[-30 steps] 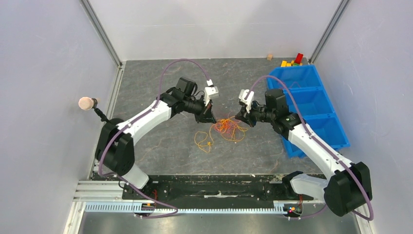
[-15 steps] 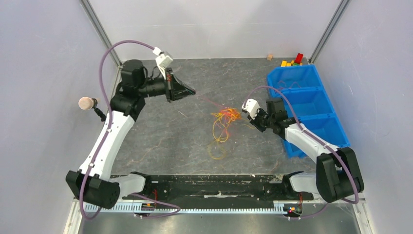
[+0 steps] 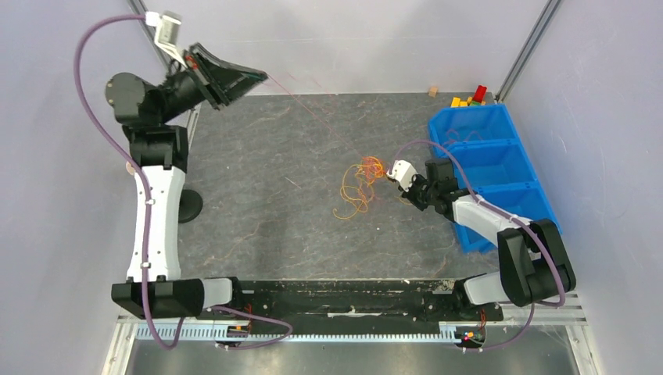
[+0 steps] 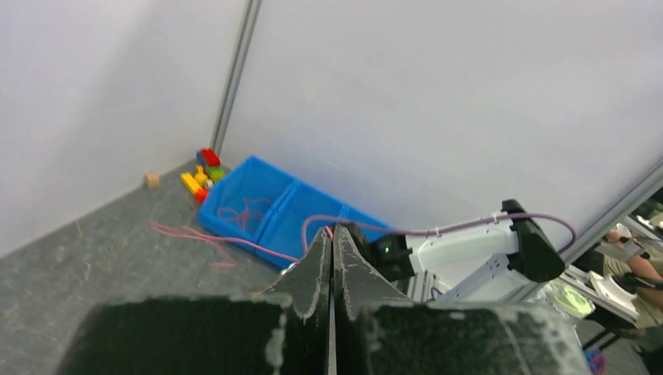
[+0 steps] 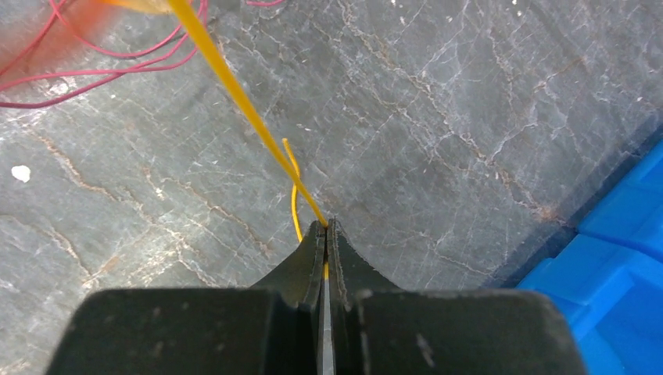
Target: Untangle the cables
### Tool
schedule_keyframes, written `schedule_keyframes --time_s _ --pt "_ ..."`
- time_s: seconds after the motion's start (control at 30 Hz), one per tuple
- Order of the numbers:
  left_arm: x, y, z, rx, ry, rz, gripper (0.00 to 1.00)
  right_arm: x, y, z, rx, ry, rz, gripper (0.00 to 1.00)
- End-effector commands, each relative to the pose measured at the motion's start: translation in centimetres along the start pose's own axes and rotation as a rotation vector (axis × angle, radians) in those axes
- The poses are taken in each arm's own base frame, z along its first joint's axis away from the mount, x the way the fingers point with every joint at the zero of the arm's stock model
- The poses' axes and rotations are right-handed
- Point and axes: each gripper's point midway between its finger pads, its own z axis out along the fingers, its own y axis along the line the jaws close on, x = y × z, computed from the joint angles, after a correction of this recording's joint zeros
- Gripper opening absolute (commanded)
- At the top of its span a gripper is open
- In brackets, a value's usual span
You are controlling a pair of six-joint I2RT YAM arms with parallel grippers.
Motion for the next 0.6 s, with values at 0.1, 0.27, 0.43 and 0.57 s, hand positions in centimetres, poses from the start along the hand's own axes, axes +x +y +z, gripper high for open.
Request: schedule_keyframes --time_s 0.1,0.27,0.43,0.57 --pt "-8.5 -4.7 -1.6 0.056 -0.189 0.093 0.02 4.4 0.2 0.3 0.012 0.141 0.010 0.00" --pt "-13.5 -4.2 -3.5 -0.034 -0.307 0.154 0.02 6.2 0.6 0.6 0.000 0.187 0.001 0.00" --pt "-17.1 -2.9 -5.8 -0.111 -0.407 0.157 0.02 7.5 0.8 0.7 -0.009 0.219 0.013 0.00" --pt "-18.0 -2.2 -6.6 -0.143 -0.425 0.173 0.02 8.0 1.0 0.6 -0.017 0.233 0.013 0.00"
